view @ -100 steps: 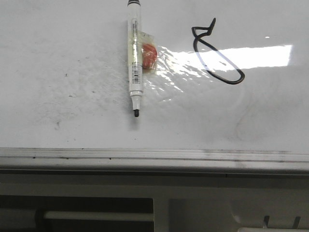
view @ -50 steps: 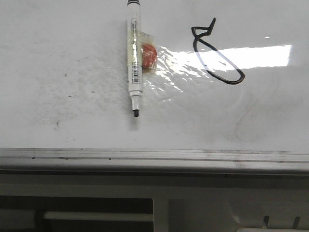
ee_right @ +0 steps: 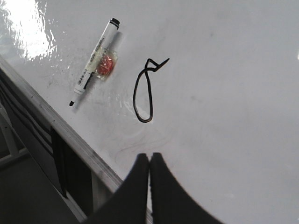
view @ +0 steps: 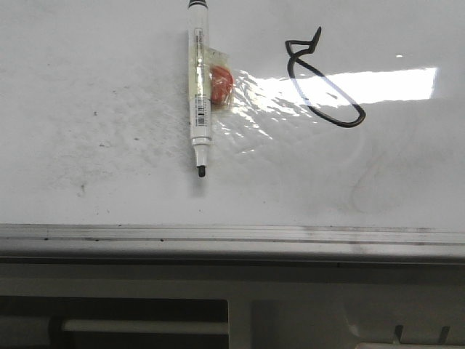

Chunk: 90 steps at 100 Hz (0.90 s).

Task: Write number 8 on whiteboard

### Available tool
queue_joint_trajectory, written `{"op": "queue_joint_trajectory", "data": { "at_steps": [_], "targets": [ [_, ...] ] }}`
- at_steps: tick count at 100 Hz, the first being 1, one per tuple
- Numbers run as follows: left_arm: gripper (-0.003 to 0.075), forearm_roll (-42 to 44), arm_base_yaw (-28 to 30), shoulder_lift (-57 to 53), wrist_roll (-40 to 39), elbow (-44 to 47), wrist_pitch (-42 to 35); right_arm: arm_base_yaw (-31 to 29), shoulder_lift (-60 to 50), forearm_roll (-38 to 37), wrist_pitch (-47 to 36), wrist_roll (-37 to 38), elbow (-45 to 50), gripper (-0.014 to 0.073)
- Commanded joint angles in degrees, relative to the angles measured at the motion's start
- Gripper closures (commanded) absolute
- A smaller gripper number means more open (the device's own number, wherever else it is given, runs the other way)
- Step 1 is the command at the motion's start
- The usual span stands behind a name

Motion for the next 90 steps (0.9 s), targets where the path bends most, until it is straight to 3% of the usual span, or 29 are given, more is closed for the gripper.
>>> {"op": "queue_joint_trajectory", "data": {
  "at_steps": [1, 17, 27, 41, 53, 67, 75, 86, 90],
  "targets": [
    [0.0741, -0.29, 0.11, -1.35, -0.77, 2.40, -2.63, -0.23, 0.57, -2.85, -3.14, 0.18, -1.39, 0.0637],
    [0.0741, -0.29, 0.11, -1.35, -0.77, 2.40, -2.63, -0.83, 0.68, -3.88, 0.30, 0.18, -0.79, 0.0637],
    [0.0741, -0.29, 0.11, -1.35, -0.77, 2.40, -2.63, -5.34, 0.68, -4.33, -2.55, 0.18, 1.89, 0.0637],
    [0.0741, -0.29, 0.11, -1.35, -0.77, 2.40, -2.63, -19.68, 0.68, 2.79, -10.71, 0.18, 6.12, 0.0637],
    [0.0741, -0.29, 0.11, -1.35, -0.77, 2.40, -2.63, -36.33, 0.68, 11.97, -21.68, -1.66, 11.59, 0.0637],
    [0.0741, -0.29, 0.11, -1.35, -0.77, 2.40, -2.63, -52.99, 0.68, 22.69, -34.36, -12.79, 19.50, 0.0637],
    [0.0741, -0.29, 0.11, -1.35, -0.77, 2.40, -2.63, -59.33, 0.68, 26.95, -40.27, -18.83, 23.55, 0.0637],
    [0.0741, -0.29, 0.11, -1.35, -0.77, 2.40, -2.63, -64.93, 0.16, 27.08, -46.06, -21.13, 28.03, 0.0637],
    [0.0741, -0.29, 0.11, -1.35, -0.77, 2.40, -2.63, -65.71, -0.73, 27.08, -43.09, -21.18, 27.92, 0.0637]
  ]
}}
